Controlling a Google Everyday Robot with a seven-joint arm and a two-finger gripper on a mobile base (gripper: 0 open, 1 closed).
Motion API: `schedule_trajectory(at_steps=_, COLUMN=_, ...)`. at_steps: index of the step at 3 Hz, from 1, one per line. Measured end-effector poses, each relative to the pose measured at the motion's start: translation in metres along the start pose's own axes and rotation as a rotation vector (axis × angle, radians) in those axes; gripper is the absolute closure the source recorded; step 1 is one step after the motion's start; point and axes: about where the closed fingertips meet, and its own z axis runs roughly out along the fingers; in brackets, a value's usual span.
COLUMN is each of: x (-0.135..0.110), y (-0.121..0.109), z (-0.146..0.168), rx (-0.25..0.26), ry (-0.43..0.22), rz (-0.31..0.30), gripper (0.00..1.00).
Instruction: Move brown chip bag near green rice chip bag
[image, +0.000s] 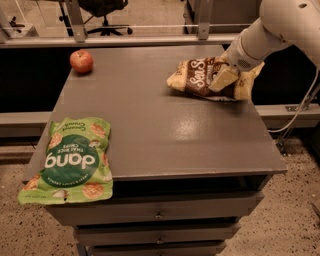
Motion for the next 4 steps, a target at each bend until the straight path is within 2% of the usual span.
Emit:
schedule_trajectory(at_steps=1, x=-0.003, y=0.001, z=-0.002, rx=-0.002, ry=-0.012, rz=-0.004, gripper=0.64)
schedule_trajectory(at_steps=2, x=-0.015, y=0.005, z=-0.018, rx=-0.013, ry=-0.044, rz=-0.013, gripper=0.96)
schedule_trajectory(at_steps=3, x=-0.034, y=0.013, z=-0.042, rx=-0.020, ry=-0.082, rz=-0.030, gripper=1.00)
schedule_trajectory(at_steps=4, x=-0.063, y=0.035, z=-0.069, rx=-0.051, ry=-0.119, rz=-0.040, gripper=1.00)
